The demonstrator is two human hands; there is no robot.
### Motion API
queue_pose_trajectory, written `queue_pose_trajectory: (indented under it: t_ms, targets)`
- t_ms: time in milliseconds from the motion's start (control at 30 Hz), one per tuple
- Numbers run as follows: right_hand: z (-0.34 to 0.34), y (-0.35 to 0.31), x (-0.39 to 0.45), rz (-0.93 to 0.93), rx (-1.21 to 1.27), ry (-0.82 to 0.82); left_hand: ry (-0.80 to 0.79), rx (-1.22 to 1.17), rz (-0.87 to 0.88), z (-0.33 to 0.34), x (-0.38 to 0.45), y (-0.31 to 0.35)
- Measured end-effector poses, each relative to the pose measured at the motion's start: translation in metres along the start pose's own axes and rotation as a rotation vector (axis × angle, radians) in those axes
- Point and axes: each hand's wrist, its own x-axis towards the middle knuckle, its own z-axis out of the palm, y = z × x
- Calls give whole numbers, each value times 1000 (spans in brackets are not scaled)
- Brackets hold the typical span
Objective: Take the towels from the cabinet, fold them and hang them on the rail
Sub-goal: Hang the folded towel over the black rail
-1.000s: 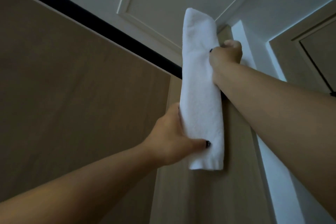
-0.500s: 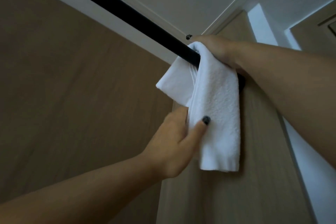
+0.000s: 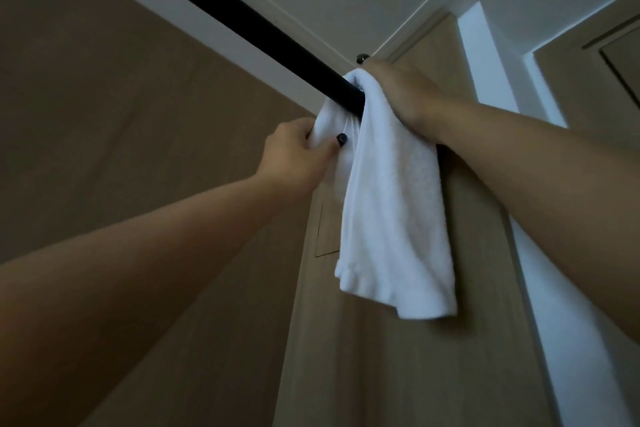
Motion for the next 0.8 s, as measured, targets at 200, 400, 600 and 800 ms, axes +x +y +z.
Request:
queue_pose_trajectory:
  t_ms: [200, 400, 600, 800]
  targets:
    - [2, 3, -44, -34, 132, 93, -87, -148, -68, 2, -39, -8]
    - [-5, 4, -72, -12, 192, 57, -127, -248, -69, 6, -61, -8]
    - [21, 2, -68, 27, 31, 317, -289, -595, -214, 18, -71, 12]
    - [56, 3, -77, 232, 372, 610, -297, -724, -329, 2, -78, 34]
